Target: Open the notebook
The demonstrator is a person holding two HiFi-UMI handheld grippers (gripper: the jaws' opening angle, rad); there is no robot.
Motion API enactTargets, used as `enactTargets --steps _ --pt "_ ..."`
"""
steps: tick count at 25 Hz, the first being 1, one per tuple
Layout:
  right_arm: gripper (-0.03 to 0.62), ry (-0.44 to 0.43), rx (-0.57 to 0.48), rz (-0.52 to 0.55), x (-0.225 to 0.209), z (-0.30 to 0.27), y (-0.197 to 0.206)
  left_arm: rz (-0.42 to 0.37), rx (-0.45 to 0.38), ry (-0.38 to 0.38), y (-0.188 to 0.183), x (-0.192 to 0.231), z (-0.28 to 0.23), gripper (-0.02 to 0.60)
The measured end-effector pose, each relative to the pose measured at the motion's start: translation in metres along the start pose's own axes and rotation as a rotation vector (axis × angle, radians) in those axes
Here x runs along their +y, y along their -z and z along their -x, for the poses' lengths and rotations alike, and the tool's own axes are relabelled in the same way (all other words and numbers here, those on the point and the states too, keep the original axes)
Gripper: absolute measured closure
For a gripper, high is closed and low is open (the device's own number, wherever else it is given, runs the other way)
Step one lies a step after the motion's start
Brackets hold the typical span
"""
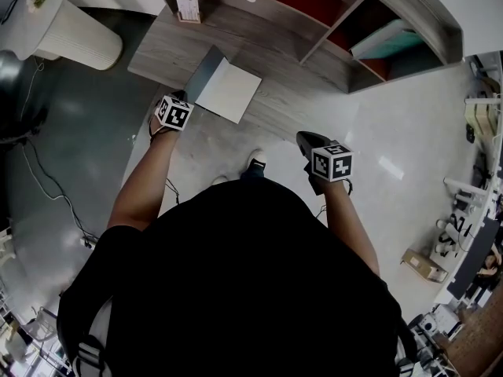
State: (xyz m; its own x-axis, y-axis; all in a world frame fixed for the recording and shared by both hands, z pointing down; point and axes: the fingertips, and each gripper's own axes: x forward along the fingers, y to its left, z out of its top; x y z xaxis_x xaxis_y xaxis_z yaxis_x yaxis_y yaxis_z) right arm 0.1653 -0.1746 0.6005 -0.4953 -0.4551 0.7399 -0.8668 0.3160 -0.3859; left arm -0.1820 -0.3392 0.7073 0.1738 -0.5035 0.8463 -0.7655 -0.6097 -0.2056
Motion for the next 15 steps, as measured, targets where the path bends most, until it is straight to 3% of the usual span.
enactTargets --steps 15 --pt "0.594 0.023 0.006 -0.034 -0.013 0.002 0.004 0.106 0.065 -0.036 0.026 0.033 -0.032 0.558"
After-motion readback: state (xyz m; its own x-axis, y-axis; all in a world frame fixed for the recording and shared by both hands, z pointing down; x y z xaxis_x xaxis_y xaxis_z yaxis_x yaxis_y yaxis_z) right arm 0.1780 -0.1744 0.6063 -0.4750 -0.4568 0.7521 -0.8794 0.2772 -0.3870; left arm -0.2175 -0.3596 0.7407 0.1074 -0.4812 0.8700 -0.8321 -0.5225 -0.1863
